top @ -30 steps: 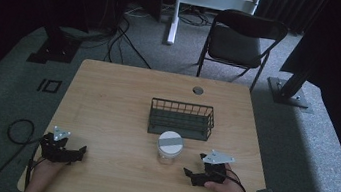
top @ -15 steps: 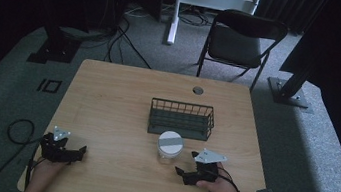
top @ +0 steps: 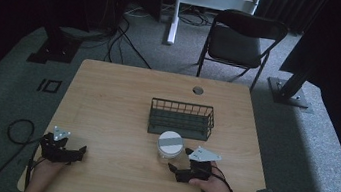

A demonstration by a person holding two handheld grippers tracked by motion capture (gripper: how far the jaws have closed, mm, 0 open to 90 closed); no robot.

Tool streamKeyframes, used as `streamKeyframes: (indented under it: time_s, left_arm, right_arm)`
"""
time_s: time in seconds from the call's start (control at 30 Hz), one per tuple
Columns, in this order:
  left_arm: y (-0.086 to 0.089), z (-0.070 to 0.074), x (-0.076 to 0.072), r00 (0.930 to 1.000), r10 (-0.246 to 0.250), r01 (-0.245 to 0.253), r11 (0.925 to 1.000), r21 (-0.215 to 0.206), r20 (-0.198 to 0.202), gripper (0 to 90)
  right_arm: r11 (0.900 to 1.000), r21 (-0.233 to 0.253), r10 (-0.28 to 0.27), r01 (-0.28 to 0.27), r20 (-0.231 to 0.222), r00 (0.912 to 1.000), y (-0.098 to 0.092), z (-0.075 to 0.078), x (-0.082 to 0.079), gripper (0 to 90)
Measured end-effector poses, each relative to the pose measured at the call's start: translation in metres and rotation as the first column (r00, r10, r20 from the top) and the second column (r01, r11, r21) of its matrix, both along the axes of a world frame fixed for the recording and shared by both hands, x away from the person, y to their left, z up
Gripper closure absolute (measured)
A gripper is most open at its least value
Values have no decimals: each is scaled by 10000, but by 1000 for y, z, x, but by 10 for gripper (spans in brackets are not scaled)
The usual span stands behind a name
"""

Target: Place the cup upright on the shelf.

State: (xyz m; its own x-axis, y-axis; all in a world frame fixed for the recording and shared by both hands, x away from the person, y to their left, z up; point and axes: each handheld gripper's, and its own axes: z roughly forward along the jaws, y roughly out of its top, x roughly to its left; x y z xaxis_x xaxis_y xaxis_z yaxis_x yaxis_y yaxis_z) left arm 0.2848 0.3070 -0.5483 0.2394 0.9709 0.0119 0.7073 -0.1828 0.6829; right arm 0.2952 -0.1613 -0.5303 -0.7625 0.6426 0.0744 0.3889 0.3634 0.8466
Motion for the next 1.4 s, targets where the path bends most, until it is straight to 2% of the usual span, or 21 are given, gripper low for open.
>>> streamKeyframes:
  time_s: [0.3,0.43,0.8,1.4]
  left_arm:
    - [0,0,0,10000,2,-2,10000,-5,2,1]
    - [0,0,0,10000,1,-1,10000,-4,1,1]
    - [0,0,0,10000,5,-5,10000,-7,4,2]
    - [0,0,0,10000,1,-1,10000,-4,2,2]
  right_arm:
    - [9995,319,-78,75,81,9999,12,-2,2,113]
    - [9988,395,-285,279,143,9995,16,-4,4,113]
    - [9934,988,-612,582,274,9977,25,-4,8,113]
    - [9879,1089,-1174,1105,594,9913,38,-13,8,113]
